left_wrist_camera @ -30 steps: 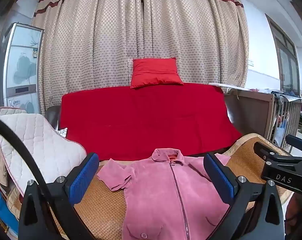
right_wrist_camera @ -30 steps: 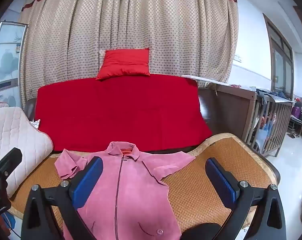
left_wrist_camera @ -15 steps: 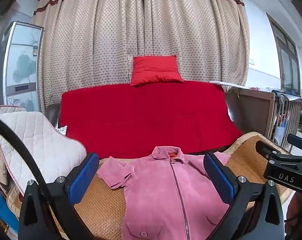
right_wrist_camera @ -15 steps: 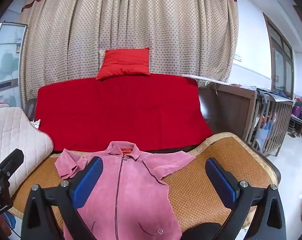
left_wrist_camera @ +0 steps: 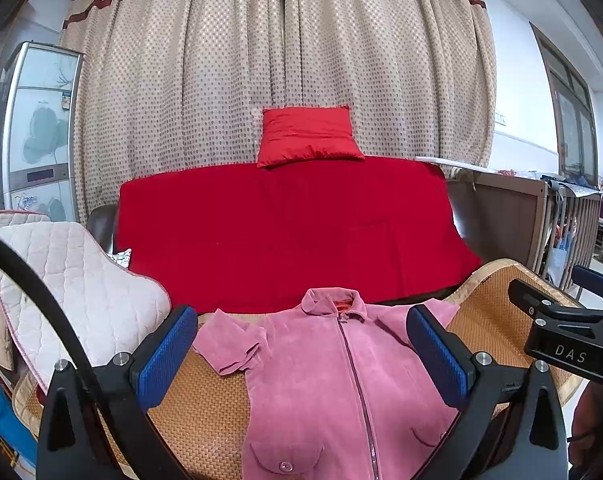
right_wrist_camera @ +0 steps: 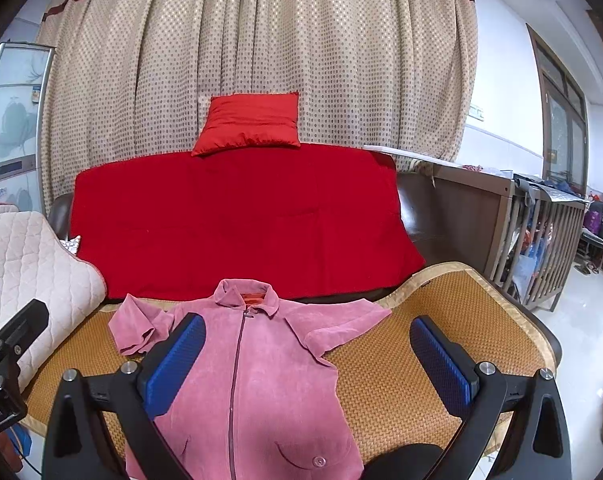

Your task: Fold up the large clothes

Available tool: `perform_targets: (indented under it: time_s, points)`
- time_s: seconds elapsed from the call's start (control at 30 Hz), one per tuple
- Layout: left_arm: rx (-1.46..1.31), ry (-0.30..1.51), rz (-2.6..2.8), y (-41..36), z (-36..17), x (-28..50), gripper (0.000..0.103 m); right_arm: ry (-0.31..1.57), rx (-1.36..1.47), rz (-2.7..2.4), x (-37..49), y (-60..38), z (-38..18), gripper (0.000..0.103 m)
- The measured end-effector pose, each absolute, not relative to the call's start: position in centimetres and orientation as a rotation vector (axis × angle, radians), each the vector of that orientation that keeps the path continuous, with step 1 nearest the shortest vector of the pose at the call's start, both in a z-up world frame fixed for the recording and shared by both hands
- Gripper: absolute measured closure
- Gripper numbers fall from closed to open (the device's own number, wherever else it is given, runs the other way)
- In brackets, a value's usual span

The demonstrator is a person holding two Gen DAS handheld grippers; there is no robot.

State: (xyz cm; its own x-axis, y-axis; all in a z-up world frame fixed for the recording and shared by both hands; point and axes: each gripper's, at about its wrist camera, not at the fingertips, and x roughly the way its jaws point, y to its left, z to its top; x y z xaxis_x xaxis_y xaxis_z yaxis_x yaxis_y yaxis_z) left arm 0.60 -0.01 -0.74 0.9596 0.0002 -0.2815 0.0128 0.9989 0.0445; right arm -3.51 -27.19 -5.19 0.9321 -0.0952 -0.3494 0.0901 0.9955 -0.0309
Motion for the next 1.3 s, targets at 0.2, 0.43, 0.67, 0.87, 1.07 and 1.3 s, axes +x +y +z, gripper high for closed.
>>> perform_targets:
  time_s: [0.2, 0.43, 0.67, 0.87, 1.07, 1.3]
  points:
    - [0.044, 0.288, -0.008, 0.1, -0.9, 0.7, 0.000, 0.362, -0.014, -0.095, -3.3, -27.3, -5.4, 0.000]
    - [0.043, 0.299, -0.004, 0.2, -1.1, 1.2, 0.000, 0.373, -0.014, -0.097, -2.9, -27.5, -5.6, 0.000]
    - [0.042, 0.318, 0.002, 0.2, -1.5, 2.0, 0.000, 0.391, -0.016, -0.094, -2.2, -27.4, -6.3, 0.000]
    - [0.040, 0.340, 0.001, 0.5, -2.1, 3.1, 0.000, 0.417, -0.021, -0.098, -1.1, -27.6, -7.1, 0.000]
    - [0.034, 0.361, 0.003, 0.6, -2.9, 4.4, 0.000, 0.439, -0.027, -0.104, 0.1, -27.6, -7.9, 0.000]
    - [0.035, 0.384, 0.002, 0.6, -3.6, 6.2, 0.000, 0.460, -0.032, -0.112, 1.6, -27.6, -8.7, 0.000]
